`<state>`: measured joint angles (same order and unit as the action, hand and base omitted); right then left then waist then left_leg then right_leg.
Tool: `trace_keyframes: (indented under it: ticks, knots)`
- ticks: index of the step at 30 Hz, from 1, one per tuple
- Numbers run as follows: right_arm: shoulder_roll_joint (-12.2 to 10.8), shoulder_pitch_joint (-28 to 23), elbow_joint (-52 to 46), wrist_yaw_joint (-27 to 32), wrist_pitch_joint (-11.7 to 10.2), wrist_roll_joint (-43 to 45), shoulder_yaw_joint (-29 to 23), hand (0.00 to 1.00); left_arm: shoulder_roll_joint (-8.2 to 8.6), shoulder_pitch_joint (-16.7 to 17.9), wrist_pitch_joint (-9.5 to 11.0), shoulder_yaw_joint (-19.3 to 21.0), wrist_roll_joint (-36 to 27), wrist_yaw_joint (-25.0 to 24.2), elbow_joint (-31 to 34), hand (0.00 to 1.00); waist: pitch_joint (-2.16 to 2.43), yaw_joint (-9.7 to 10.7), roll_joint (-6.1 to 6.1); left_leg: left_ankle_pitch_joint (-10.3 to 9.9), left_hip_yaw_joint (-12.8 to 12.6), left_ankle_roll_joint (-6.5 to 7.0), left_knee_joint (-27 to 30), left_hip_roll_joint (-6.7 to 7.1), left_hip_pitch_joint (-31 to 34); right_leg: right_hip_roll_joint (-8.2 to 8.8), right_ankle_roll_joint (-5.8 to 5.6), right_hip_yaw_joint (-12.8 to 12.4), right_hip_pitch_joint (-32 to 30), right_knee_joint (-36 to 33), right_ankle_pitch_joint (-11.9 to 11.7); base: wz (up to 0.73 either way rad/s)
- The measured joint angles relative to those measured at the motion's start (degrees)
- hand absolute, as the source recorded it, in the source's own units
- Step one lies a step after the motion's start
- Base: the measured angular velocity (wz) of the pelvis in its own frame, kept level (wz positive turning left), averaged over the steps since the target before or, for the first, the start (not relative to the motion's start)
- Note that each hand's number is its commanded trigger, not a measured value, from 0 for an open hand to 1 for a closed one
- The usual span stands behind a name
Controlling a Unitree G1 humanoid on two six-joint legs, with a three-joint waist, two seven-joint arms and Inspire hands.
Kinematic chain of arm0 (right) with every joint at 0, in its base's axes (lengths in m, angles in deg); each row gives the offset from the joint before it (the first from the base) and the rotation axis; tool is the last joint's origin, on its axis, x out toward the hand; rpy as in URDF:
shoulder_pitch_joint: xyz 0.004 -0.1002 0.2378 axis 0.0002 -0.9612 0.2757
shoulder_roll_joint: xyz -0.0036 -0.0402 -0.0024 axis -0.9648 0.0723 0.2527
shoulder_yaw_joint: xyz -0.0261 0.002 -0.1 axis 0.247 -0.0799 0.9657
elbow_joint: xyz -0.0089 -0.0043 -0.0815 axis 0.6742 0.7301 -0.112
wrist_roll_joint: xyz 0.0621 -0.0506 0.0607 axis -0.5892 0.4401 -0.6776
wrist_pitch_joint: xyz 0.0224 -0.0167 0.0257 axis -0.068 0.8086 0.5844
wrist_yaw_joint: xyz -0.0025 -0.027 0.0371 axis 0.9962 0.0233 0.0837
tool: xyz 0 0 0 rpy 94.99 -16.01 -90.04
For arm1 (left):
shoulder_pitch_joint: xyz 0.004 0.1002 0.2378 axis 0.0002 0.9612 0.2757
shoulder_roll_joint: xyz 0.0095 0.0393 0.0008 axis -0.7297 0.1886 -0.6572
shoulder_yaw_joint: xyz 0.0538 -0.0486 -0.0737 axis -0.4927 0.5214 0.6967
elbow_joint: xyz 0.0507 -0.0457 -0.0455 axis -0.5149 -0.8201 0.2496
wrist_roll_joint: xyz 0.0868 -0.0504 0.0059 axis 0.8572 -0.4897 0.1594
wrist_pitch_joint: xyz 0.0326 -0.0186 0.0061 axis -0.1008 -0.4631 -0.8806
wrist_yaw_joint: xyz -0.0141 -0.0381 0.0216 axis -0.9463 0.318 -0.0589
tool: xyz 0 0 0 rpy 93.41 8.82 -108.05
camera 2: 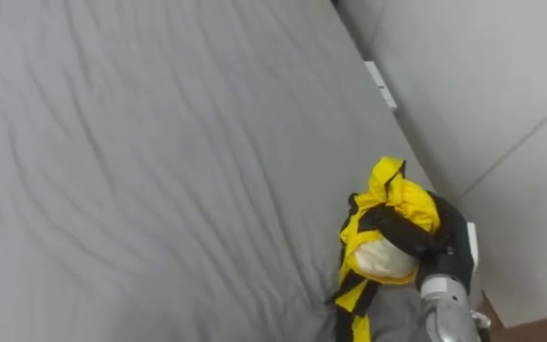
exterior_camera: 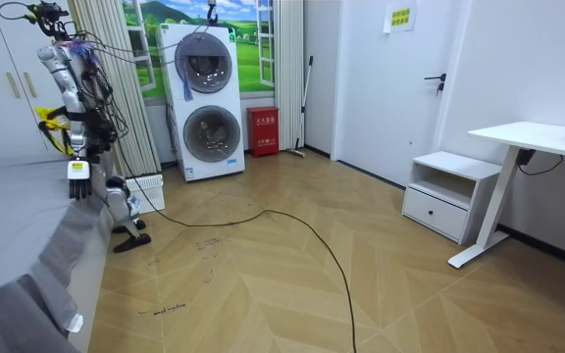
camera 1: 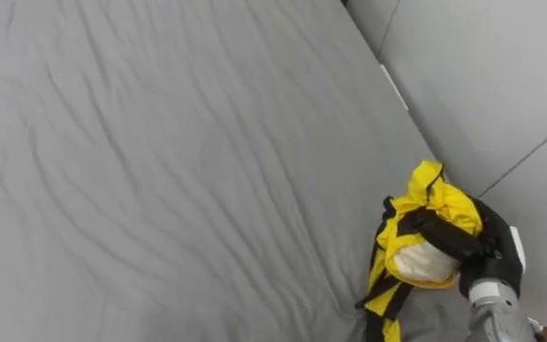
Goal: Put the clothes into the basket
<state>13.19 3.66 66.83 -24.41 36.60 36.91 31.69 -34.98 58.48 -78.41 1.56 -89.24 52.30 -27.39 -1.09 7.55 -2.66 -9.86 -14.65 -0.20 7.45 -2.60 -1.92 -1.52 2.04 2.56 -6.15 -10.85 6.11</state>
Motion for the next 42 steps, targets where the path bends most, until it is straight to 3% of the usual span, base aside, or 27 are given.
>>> trace_keyframes:
  ticks: [7,13,17,20,22,29,33,38,42]
  knots:
    - [0.0,-2.1,-0.1,1.2,1.0,0.0,-4.7,1.00,-0.33,2.1,-4.5,1.6,1.0,1.0,-1.3,0.00,-0.08,5.3,-0.18,-0.8,-4.7,-1.02,0.3,-1.46,-1.2,-1.94,0.66,-4.8,-0.8,-0.9,-0.8,-0.38]
    - [0.0,-3.8,-0.2,2.6,2.2,-0.2,-6.0,1.00,-0.35,3.3,-8.5,1.8,0.9,2.0,-1.4,0.00,-0.06,7.9,-0.14,-1.3,-8.7,-1.79,0.3,-2.35,-1.5,-3.60,0.93,-8.8,-2.2,-1.2,-1.6,-0.39]
    - [-0.1,-3.7,0.0,3.3,2.3,1.1,-6.1,1.00,-0.47,3.3,-12.3,2.2,1.0,2.0,-1.4,0.00,0.18,10.4,0.54,-1.6,-10.9,-2.04,0.9,-2.72,-0.9,-4.37,1.42,-10.7,-3.6,-1.8,-2.3,-0.28]
    - [-0.1,-3.6,0.4,3.3,3.1,1.2,-6.9,1.00,-0.53,3.3,-14.6,2.1,0.9,1.7,-1.4,0.00,0.03,11.8,1.12,-2.2,-13.0,-2.30,2.0,-3.18,0.2,-5.43,1.29,-12.6,-5.1,-1.9,-2.9,-0.34]
    - [-0.3,-3.9,0.8,4.0,3.3,0.2,-8.0,1.00,-0.49,3.3,-15.8,1.5,0.2,1.4,-1.6,0.00,-0.44,12.6,1.96,-2.8,-14.5,-2.17,2.9,-3.59,0.8,-5.85,1.32,-14.2,-6.3,-2.1,-3.4,-0.43]
    - [-0.3,-6.4,4.2,5.7,3.0,0.0,-8.3,1.00,-0.48,2.5,-15.9,-2.8,-3.0,0.1,-1.7,0.00,-0.72,13.1,5.77,-3.2,-18.2,-1.89,3.8,-3.56,4.7,-7.04,1.18,-18.1,-11.4,-3.1,-4.8,-0.31]
    - [0.2,-5.6,13.7,6.4,1.7,-0.5,-8.3,1.00,-0.47,1.0,-15.9,-4.1,-3.0,0.1,-2.3,0.00,-0.68,13.2,8.05,-3.4,-18.5,-1.58,4.4,-3.22,7.0,-6.95,0.82,-18.7,-14.1,-4.3,-4.8,-0.09]
    - [0.2,-2.0,21.8,6.2,0.7,-1.1,-8.4,1.00,-0.73,-1.5,-14.9,-4.2,-3.1,0.4,-2.3,0.00,-0.68,13.2,9.09,-3.4,-18.0,-0.87,4.3,-1.82,9.7,-6.72,0.12,-19.8,-18.0,-7.1,-4.2,-0.09]
    - [0.7,2.2,26.9,6.9,-1.7,-0.6,-8.5,1.00,-0.67,-2.7,-13.7,-5.6,-4.0,0.4,-2.6,0.00,-0.69,12.9,10.34,-3.2,-18.1,0.03,4.4,-0.50,11.8,-6.63,-0.43,-21.4,-21.2,-9.2,-4.1,-0.16]
